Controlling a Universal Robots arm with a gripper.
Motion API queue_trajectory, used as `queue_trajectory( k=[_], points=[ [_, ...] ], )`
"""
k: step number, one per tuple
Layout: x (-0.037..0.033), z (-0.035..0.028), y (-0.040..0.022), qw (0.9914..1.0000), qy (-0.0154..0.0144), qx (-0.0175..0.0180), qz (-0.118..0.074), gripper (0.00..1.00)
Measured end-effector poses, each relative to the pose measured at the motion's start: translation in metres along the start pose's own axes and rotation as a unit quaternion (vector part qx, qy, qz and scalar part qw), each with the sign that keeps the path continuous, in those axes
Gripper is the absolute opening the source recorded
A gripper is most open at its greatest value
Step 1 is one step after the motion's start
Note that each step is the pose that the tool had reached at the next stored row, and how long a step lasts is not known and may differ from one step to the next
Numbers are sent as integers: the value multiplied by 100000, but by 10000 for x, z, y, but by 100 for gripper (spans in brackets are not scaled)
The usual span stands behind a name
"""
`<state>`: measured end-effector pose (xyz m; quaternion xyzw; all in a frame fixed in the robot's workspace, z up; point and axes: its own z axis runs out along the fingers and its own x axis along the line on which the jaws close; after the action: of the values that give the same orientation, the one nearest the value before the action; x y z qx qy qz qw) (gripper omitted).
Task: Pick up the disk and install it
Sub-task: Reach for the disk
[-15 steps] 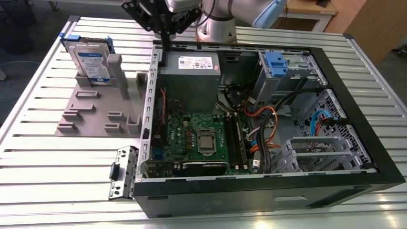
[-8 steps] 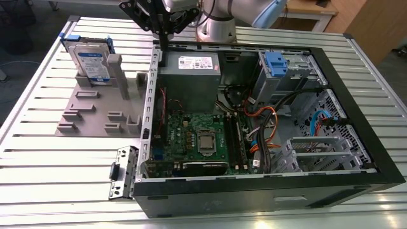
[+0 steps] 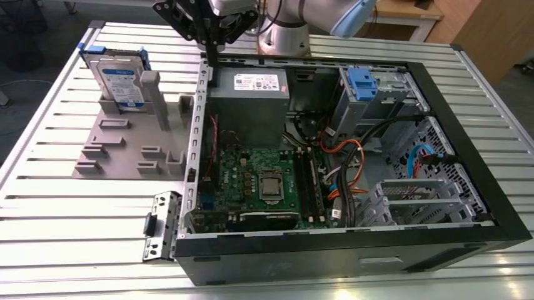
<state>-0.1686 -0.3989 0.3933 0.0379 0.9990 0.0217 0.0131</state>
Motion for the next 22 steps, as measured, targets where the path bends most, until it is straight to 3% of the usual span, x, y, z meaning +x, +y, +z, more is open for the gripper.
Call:
queue_trajectory(
  k=[22],
  points=[
    [135,-3,-10,100000,0,-1,0,10]
  ],
)
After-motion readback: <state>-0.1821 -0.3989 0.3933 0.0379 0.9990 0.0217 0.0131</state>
